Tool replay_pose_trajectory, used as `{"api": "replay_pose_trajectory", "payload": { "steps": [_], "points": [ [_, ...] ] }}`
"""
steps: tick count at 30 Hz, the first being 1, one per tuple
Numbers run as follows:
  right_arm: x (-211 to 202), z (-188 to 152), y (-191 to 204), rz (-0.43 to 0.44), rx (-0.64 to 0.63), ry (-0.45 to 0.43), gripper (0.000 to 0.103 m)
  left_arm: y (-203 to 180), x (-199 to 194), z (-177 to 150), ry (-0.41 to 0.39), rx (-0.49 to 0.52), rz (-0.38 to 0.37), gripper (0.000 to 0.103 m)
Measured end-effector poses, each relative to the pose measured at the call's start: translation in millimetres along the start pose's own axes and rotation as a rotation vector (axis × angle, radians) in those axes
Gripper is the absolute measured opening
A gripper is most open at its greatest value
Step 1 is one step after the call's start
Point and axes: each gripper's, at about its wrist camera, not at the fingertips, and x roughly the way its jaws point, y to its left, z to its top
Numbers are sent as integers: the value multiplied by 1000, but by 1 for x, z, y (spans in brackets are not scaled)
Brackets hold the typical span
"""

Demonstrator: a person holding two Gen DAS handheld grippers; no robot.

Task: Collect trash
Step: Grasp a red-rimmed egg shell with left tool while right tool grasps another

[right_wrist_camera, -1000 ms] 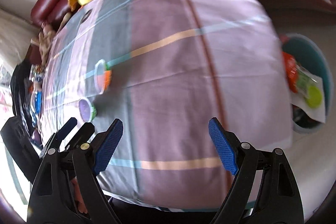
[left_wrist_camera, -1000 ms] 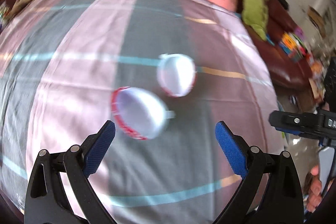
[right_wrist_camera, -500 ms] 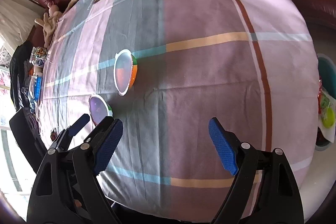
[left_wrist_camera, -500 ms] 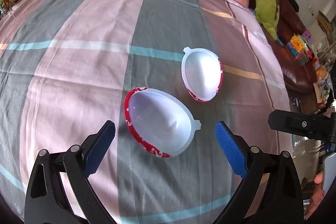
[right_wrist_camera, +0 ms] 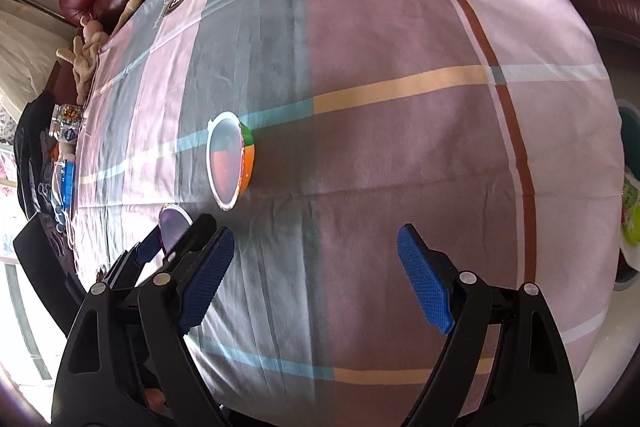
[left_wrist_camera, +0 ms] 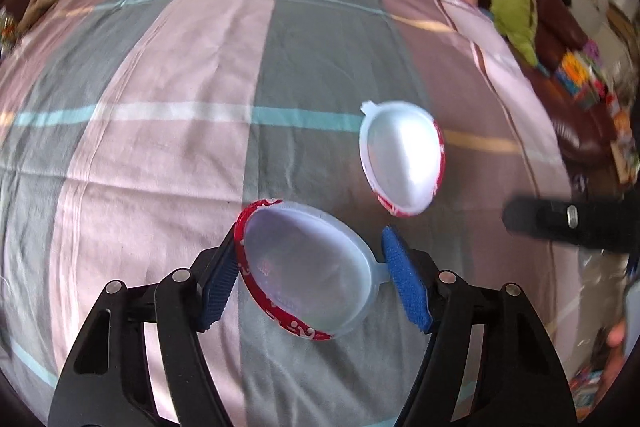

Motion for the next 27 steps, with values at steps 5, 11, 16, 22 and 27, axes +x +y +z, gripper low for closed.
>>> {"api": "replay_pose_trajectory", "payload": {
  "steps": [5,11,16,22,27],
  "points": [
    [11,13,21,-12,-53,2,80,6,-6,-9,-20,24,17,69],
    [29,26,52,-22,-118,-5,80,47,-12,-3,-32,-31,-27,33],
    [49,33,72,-47,-167,7,80,73,-16,3,-30,-77,-49,33],
    [70,34,87,-103,-236,13,79,77,-24,-4,-15,-68,-35,59],
    [66,30,88,-146,-292,-29,45,71,-35,-12,-1,-67,-49,67]
  ]
}}
